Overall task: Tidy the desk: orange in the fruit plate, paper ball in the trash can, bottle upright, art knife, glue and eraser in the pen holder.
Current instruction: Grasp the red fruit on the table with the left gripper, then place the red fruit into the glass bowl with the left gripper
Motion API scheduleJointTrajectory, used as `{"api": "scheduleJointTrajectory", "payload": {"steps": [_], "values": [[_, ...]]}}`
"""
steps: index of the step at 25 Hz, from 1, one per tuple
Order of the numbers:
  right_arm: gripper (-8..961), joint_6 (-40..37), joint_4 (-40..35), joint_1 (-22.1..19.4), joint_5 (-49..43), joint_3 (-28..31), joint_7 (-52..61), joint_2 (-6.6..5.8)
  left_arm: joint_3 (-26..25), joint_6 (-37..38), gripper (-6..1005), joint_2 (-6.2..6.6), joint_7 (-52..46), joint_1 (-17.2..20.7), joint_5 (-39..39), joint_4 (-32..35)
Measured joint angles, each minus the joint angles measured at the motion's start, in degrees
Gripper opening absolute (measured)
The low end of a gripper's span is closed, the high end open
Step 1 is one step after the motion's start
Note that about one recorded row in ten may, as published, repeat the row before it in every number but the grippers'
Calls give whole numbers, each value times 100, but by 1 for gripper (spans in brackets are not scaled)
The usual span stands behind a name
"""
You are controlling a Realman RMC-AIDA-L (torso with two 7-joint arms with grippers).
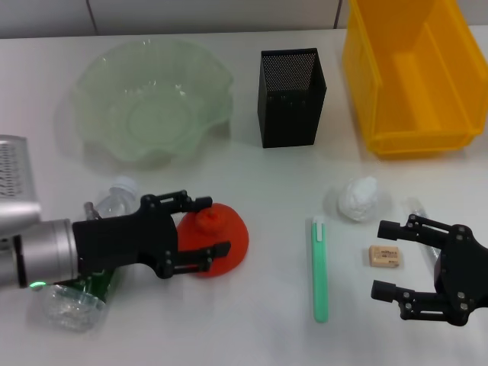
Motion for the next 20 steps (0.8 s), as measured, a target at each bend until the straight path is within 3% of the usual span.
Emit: {"api": "scheduleJointTrajectory", "payload": {"steps": [10,14,20], "values": [[831,36,3,-14,0,0,0,0,130,-641,645,-7,-44,-135,-292,-216],[831,33,3,-39,0,0,1,0,130,-344,334,1,-92,-74,-505,-147],[830,-14,4,-53,5,28,27,0,117,437,264,23,-275,75,-966,324]]}}
